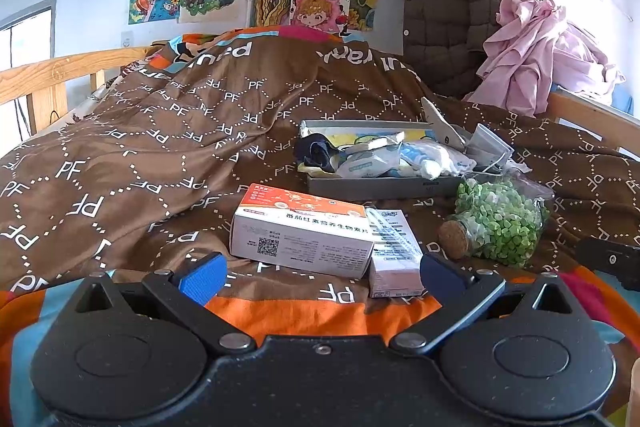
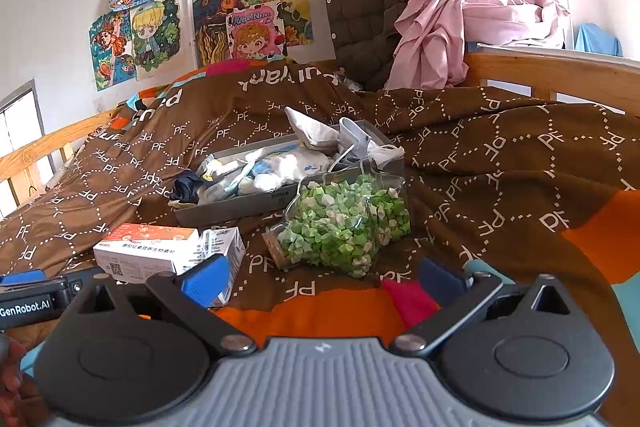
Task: Organize soft objects
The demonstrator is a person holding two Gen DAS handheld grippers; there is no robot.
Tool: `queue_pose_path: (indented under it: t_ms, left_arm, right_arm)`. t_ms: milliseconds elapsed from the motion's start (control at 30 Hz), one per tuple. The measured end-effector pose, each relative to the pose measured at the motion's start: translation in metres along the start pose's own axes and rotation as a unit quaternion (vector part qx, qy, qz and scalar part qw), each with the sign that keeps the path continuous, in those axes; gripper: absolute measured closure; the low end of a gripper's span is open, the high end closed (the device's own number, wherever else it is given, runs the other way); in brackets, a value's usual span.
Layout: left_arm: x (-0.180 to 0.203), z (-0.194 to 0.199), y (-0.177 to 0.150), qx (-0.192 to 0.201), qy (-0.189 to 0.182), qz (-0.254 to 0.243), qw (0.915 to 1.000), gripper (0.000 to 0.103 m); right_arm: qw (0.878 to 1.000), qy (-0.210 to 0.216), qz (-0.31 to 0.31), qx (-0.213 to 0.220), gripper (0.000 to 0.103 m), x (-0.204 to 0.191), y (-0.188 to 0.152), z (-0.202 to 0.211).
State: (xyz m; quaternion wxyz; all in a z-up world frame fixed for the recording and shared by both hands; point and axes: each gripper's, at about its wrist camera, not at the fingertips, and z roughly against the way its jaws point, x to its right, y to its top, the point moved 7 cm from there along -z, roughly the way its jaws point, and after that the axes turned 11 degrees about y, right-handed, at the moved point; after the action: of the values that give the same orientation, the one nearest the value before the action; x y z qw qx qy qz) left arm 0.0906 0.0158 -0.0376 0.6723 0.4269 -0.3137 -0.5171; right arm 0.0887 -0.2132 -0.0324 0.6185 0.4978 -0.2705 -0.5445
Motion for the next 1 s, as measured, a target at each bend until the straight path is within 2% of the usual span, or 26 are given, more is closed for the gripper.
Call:
queue_pose_path:
  t_ms: [1000]
  left_arm:
    - [0.0025,0.0004,-0.0013,-0.003,-0.007,-0.003,1.0000,0.001]
  right_arm:
    - [1.000,0.001,0.002,-0.001,0.000,-0.0014,0.0010,-0.0005]
